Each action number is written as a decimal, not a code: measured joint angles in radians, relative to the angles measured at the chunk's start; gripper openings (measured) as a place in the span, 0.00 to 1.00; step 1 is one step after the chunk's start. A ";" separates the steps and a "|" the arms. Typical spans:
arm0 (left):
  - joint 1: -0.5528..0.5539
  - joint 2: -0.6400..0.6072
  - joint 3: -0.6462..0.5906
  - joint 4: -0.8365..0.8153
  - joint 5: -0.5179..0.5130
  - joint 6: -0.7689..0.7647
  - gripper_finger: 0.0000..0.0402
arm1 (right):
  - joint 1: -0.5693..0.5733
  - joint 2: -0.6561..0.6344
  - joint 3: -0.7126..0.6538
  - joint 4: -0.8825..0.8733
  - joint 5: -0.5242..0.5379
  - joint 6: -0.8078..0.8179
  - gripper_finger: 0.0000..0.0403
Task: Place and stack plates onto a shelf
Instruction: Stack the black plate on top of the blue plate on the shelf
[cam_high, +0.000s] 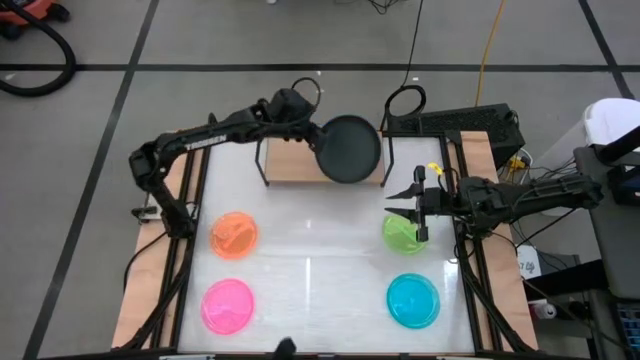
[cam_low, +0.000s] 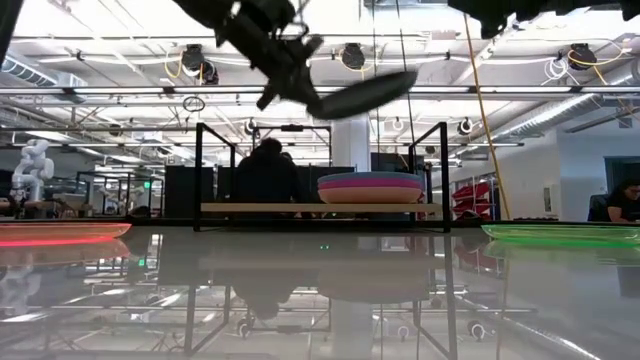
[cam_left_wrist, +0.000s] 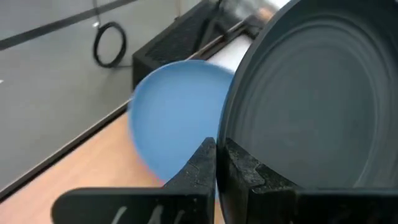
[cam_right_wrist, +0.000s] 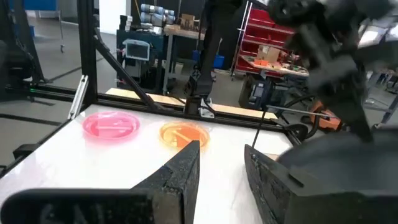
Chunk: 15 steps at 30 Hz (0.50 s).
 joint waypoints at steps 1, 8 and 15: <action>0.013 0.016 0.000 0.008 0.000 0.008 0.03 | 0.000 0.000 0.000 0.000 0.000 0.000 0.28; 0.087 0.122 0.003 0.111 0.000 -0.002 0.03 | 0.000 0.000 0.000 -0.003 0.000 0.018 0.28; 0.102 0.213 0.003 0.209 0.001 -0.026 0.07 | 0.000 0.000 0.000 -0.004 0.000 0.024 0.28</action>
